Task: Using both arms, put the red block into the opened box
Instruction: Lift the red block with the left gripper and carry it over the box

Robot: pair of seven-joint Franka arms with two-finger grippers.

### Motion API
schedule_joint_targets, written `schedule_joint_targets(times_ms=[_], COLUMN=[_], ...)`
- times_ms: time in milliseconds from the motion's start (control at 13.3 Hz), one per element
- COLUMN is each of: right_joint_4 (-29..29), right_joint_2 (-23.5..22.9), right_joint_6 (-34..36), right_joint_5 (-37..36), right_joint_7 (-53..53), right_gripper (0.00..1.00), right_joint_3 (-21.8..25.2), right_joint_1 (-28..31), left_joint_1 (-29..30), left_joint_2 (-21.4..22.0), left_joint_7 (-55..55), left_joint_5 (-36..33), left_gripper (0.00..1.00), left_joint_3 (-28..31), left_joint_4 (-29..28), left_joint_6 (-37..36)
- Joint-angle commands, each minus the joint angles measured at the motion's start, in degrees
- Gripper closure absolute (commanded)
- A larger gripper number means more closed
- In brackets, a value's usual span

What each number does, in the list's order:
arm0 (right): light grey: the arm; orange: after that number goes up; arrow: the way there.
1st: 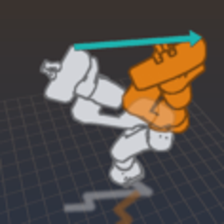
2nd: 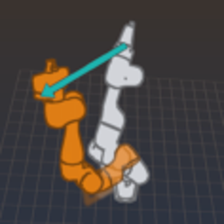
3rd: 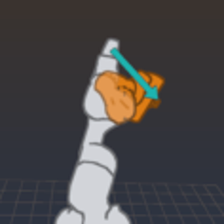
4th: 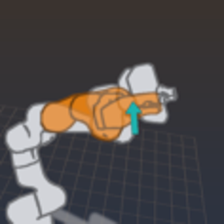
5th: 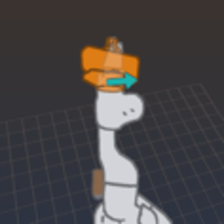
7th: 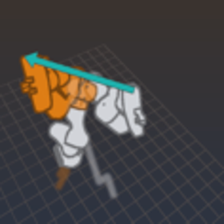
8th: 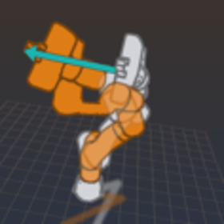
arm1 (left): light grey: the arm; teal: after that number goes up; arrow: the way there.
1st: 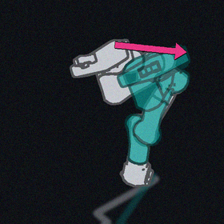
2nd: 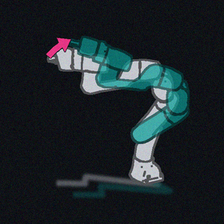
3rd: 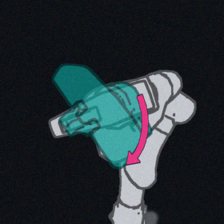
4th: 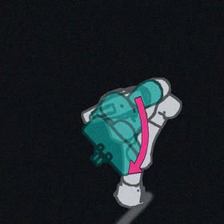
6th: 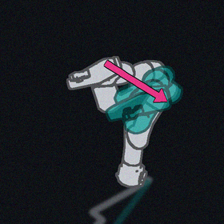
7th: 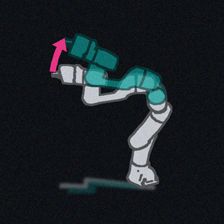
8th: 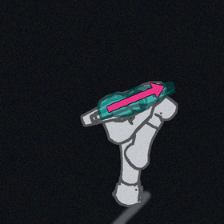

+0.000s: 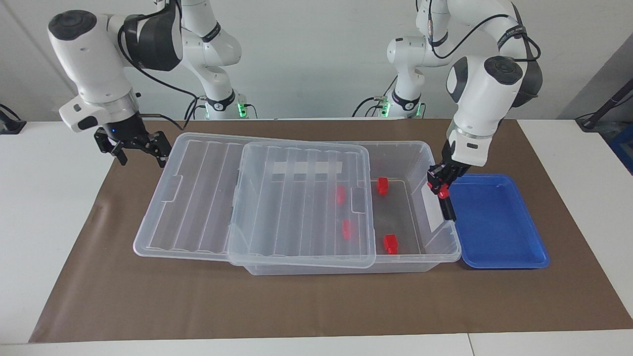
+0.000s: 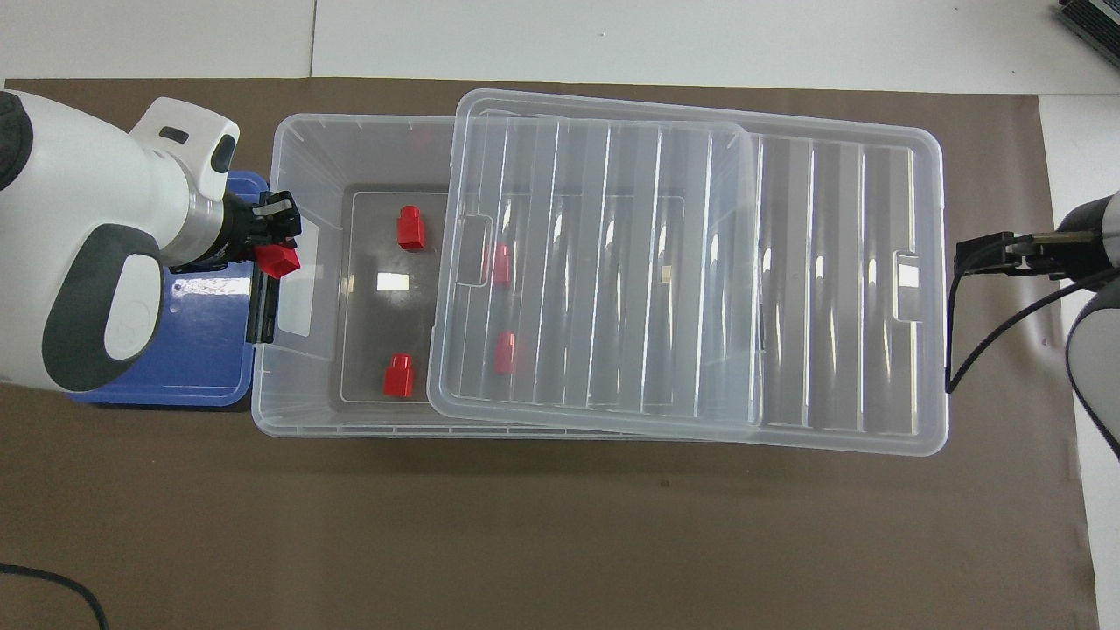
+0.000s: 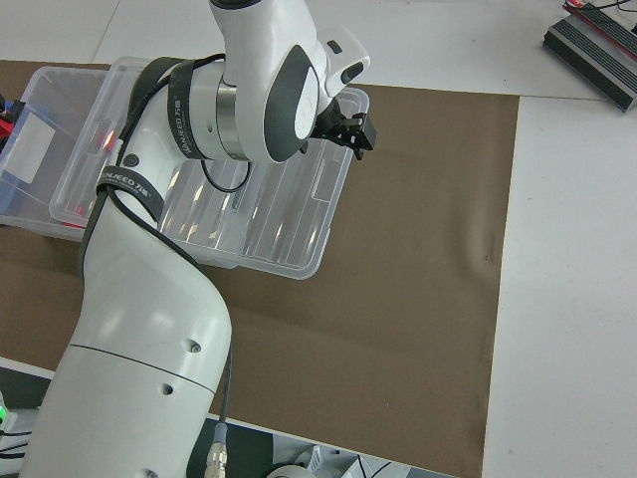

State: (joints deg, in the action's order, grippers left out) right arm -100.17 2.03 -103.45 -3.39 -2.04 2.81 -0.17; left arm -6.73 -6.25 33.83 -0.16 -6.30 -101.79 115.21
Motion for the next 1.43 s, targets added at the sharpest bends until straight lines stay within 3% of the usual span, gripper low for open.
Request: schedule_joint_targets(times_ms=[0,830,1131,1357], right_joint_4=[-0.64,-1.34,-1.43,-1.52], right_joint_2=[2.63,2.89,2.98,2.98], right_joint_6=[2.28,1.67,1.67,1.67], right_joint_5=[1.63,1.72,1.72,1.72], right_joint_7=[-0.24,-0.07,-0.07,0.02], right_gripper=[0.0,0.0,0.0,0.0], right_joint_3=[-0.17,-0.26,-0.17,-0.17], right_joint_1=[0.61,0.61,0.61,0.69], left_joint_1=[-1.62,-4.87,-5.84,-6.71], left_joint_2=[1.86,-1.21,-2.09,-3.67], left_joint_7=[1.85,4.67,4.75,4.93], left_joint_5=[0.6,-1.24,-2.91,-3.27], left_gripper=[1.0,1.0,1.0,1.0], left_joint_3=[0.85,0.85,0.85,0.85], left_joint_4=[-2.45,-3.33,-7.98,-8.16], left_joint_6=[1.41,6.68,13.1,14.07])
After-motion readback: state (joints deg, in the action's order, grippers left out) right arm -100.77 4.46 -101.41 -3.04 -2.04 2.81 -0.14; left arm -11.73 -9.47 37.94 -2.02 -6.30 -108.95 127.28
